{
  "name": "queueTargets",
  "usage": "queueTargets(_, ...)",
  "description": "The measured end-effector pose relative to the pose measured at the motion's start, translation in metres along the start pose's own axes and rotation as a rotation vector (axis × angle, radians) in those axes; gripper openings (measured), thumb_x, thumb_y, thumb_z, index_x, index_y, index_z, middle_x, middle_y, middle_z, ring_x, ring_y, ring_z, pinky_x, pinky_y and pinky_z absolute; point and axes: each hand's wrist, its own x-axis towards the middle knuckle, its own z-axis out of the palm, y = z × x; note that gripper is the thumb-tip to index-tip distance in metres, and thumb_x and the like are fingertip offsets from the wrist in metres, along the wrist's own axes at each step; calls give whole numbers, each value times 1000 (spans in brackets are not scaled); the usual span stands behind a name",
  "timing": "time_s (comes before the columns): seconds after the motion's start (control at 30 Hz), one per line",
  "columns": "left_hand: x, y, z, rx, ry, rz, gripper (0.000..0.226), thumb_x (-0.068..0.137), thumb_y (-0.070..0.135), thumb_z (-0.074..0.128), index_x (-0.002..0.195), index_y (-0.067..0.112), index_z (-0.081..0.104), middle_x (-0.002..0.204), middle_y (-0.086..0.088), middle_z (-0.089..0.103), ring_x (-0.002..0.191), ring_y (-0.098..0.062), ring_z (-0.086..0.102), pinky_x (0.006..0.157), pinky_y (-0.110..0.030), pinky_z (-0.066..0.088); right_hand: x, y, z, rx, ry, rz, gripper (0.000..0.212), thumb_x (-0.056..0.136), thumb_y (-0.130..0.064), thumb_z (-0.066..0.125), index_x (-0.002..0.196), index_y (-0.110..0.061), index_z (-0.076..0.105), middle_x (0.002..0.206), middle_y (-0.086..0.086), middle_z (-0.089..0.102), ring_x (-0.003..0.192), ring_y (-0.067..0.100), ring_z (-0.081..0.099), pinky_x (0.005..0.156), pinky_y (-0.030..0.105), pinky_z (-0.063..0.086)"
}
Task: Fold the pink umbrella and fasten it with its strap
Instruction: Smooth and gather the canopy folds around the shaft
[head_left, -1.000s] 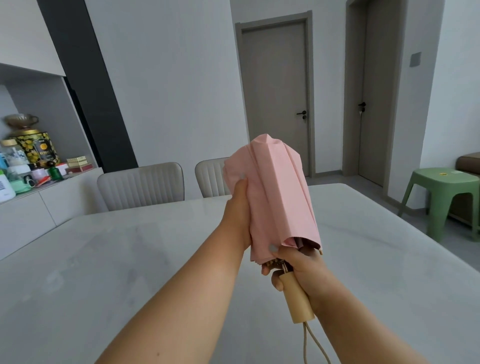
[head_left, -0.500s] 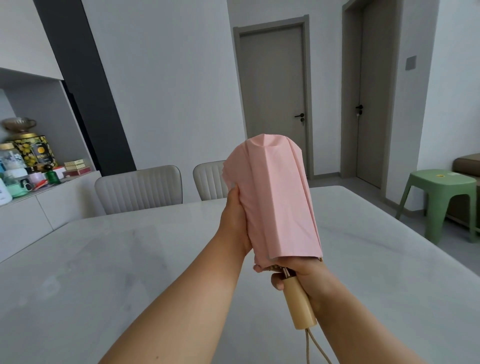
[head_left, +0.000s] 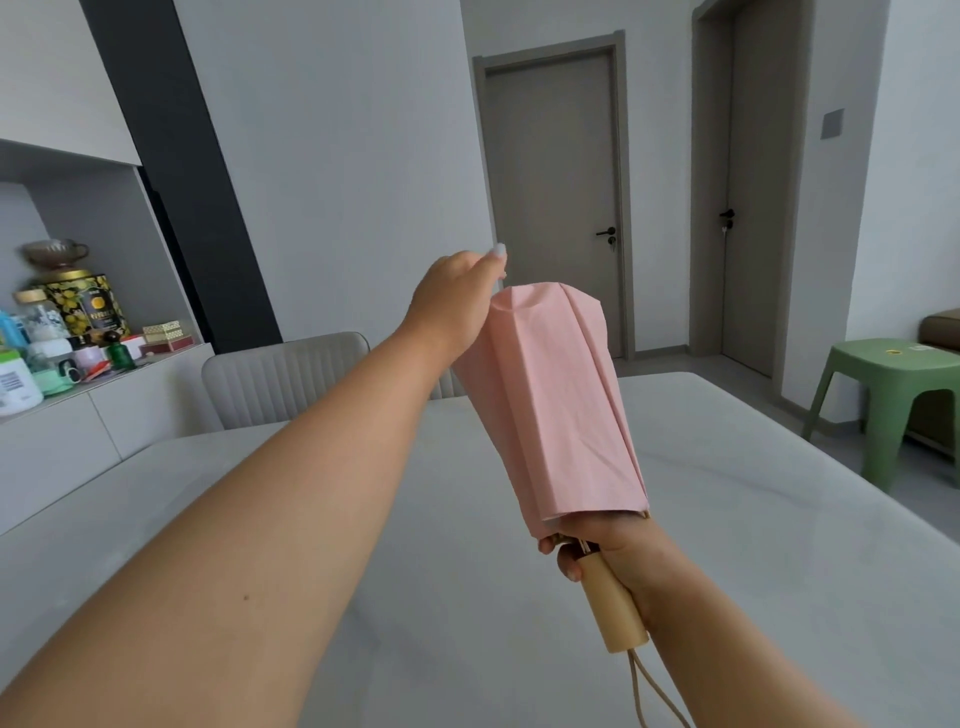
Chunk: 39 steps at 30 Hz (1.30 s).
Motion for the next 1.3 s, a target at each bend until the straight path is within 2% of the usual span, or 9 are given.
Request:
queueTargets(0.17,9,-8,-1,200,-178,-138,53,93,56,44,101,9,66,107,-3,62,104,-25,58,92,-36,43,4,6,-1,136,-59,-91,27,61,-9,71,86,-2,63,66,14,65,51,20,58,38,24,39)
queueTargets(0.33,17,-18,-6,237,-262,-241,57,88,61,47,122,18,64,130,-4,60,117,-26,56,104,-41,41,11,12,-4,288,-171,-117,69,31,-42,97,87,-9,73,75,18,63,59,27,59,37,23,41)
queueTargets(0.53,22,-18,-10,108,-221,-231,29,86,40,60,98,16,70,104,-1,66,96,-19,61,79,-29,43,13,14,-5,431,-208,34,121,20,-61,90,122,-6,54,89,24,61,60,32,61,35,24,42)
queueTargets(0.67,20,-20,-12,125,-235,-189,14,88,27,60,79,16,62,80,-2,56,74,-19,50,67,-27,37,13,12,-3,442,-267,62,108,25,-73,82,115,-17,65,92,21,63,59,34,59,36,23,42)
queueTargets(0.8,21,-26,-17,-10,-218,-236,34,90,19,63,59,17,49,65,0,47,62,-18,44,60,-27,33,12,15,-2,410,-304,78,110,29,-76,79,119,-14,62,89,21,62,59,31,59,36,23,42)
queueTargets(0.93,21,-29,-21,-247,-208,-335,11,89,18,64,80,13,66,84,-4,63,76,-19,58,68,-26,45,14,19,-6,414,-326,89,125,32,-70,84,134,-6,48,92,22,58,62,28,59,37,24,43)
queueTargets(1.03,20,-26,-24,-208,-190,-297,12,88,11,62,78,18,62,77,1,57,67,-14,51,61,-25,39,16,23,-7,446,-331,98,129,28,-64,88,137,-8,46,94,22,59,64,31,59,38,25,45)
queueTargets(1.17,20,-30,-30,-505,-98,-284,16,90,3,58,84,17,61,75,1,56,67,-11,51,62,-24,42,17,21,-8,447,-341,90,126,26,-66,86,132,-9,50,93,20,59,64,30,59,38,25,45)
queueTargets(1.3,17,-35,-30,-238,-155,-238,10,89,13,64,83,21,62,78,4,59,71,-9,54,70,-26,44,18,23,-7,367,-273,97,130,24,-68,87,134,-11,47,94,21,59,64,31,59,39,25,45)
